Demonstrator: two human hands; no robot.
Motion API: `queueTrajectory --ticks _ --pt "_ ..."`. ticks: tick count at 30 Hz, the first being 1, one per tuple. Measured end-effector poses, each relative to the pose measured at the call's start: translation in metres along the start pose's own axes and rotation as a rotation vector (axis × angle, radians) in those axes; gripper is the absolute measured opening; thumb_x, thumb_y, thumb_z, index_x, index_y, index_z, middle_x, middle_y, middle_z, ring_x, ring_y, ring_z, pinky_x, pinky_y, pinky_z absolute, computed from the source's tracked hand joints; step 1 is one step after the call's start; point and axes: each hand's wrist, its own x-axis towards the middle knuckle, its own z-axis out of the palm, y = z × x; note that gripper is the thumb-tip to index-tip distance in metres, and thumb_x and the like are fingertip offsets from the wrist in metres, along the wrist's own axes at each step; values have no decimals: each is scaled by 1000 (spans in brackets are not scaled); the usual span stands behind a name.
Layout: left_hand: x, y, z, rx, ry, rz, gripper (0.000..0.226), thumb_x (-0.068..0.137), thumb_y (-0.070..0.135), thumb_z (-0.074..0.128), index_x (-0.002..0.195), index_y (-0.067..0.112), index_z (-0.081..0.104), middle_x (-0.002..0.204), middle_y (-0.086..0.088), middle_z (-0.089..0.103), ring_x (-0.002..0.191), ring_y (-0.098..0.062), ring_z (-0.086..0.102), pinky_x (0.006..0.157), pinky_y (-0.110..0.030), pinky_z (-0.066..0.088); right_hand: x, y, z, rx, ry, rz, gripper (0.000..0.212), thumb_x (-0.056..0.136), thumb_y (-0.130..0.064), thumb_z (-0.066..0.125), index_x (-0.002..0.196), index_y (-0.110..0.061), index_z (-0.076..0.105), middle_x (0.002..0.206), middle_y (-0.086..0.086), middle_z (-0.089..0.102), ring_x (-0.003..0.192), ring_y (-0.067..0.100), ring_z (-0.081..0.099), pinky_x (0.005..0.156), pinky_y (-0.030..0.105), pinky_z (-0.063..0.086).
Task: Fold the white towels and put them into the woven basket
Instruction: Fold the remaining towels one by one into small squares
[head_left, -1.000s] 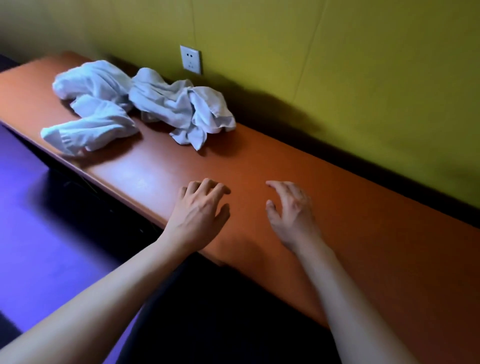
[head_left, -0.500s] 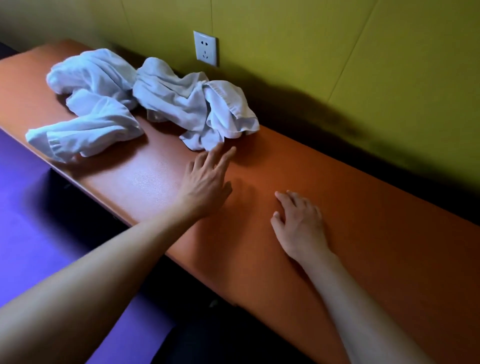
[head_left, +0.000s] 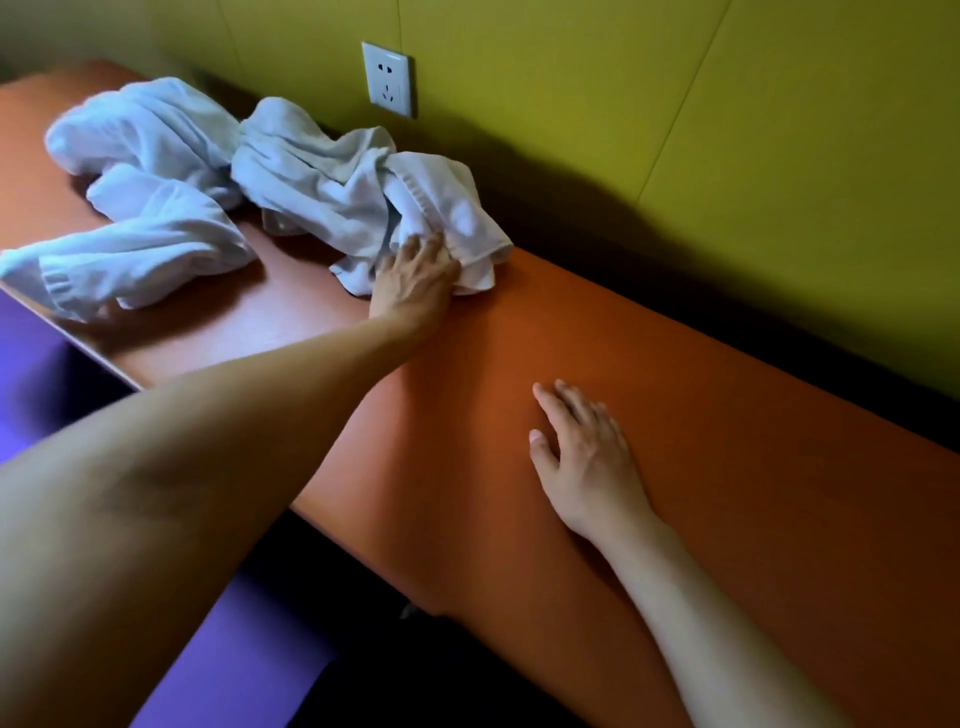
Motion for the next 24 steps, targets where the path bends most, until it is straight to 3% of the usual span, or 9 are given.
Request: queueTrajectory --ticks 5,8,12,15,17,21,24 --pt "-54 29 15 -189 -12 174 22 99 18 52 119 11 60 141 -15 51 130 -36 48 98 -47 40 -13 1 -13 63 -21 62 57 103 -40 42 157 -31 25 165 -6 21 153 16 16 125 34 11" --pt "-90 47 22 -271 -12 231 24 100 19 54 122 13 59 153 -11 45 136 -35 44 98 -49 45 -34 4 -20 141 11 116 53 100 -36 49 151 -26 38 158 -4 37 146 17 32 121 35 27" --pt "-135 73 20 -332 -72 292 31 96 18 60 126 17 62 156 -9 42 138 -35 43 104 -50 46 -62 16 -29 224 144 212 40 94 -29 57 134 -24 56 129 0 61 118 22 57 98 39 49" --pt "-172 100 10 -339 -134 458 32 97 33 51 124 26 66 148 -8 52 133 -35 48 103 -48 45 -85 22 -43 258 303 234 33 90 -27 61 123 -23 61 116 2 64 104 26 62 84 36 51" --pt "-195 124 1 -350 -164 612 41 93 35 39 119 23 69 137 -8 61 131 -32 53 100 -45 45 -93 24 -54 302 378 216 31 87 -35 60 115 -23 64 108 1 66 98 25 64 81 33 51" --pt "-228 159 -25 -582 -295 568 56 81 15 47 135 12 56 139 -12 55 115 -32 59 93 -33 45 -99 26 -68 364 262 259 38 74 -56 51 104 -38 66 101 -7 64 93 19 65 85 40 55" --pt "-227 150 -28 -546 -154 507 53 80 22 37 127 11 59 119 -11 62 93 -35 61 83 -43 49 -105 31 -69 309 167 303 32 75 -53 50 98 -38 67 101 -8 65 97 22 65 88 44 54"
